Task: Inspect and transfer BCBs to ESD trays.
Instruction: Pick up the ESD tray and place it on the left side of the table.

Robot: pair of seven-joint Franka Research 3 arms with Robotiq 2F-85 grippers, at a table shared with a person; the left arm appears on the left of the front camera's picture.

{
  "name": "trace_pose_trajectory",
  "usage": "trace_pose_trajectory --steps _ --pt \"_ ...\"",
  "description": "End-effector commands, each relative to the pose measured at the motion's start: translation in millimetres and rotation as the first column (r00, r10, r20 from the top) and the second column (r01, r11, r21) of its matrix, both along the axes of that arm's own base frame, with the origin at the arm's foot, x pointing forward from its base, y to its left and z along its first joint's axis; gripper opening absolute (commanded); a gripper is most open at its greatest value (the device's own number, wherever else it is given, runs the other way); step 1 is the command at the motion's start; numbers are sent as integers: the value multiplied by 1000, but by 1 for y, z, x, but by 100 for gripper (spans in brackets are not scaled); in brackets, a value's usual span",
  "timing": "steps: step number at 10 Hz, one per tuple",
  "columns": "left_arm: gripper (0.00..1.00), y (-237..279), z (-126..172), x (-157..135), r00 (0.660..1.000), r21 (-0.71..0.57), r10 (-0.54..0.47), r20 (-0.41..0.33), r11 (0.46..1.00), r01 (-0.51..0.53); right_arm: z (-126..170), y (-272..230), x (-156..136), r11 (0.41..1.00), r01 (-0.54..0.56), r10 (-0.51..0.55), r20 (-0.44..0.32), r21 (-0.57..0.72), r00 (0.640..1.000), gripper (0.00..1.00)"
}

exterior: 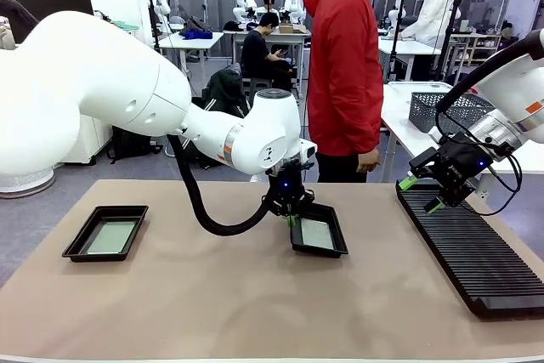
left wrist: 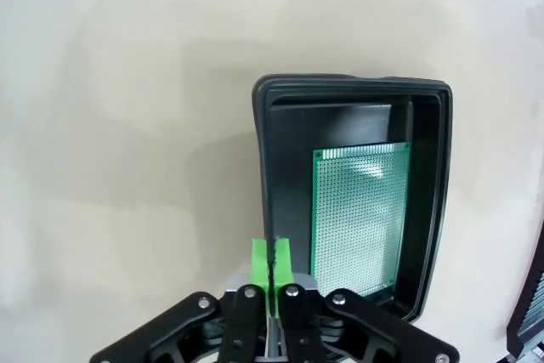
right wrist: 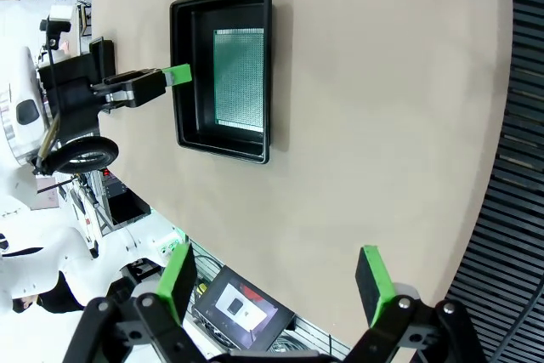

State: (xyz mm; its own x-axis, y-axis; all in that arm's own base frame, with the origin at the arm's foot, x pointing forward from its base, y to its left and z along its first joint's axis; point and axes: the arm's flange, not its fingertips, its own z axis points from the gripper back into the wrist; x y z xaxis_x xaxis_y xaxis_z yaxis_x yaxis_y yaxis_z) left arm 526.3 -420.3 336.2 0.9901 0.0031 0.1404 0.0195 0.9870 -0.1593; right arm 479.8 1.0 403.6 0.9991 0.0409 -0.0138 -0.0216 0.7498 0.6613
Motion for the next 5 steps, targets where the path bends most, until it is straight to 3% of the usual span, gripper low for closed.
trace_pose_trajectory --steps 1,5 --pt "3 24 -1 -9 999 -91 -33 -10 995 32 2 3 -1 1000 17 -17 -6 -3 1000 100" --pt "3 53 2 -3 997 -226 -79 -9 971 75 2 3 -1 1000 17 -17 -6 -3 1000 100"
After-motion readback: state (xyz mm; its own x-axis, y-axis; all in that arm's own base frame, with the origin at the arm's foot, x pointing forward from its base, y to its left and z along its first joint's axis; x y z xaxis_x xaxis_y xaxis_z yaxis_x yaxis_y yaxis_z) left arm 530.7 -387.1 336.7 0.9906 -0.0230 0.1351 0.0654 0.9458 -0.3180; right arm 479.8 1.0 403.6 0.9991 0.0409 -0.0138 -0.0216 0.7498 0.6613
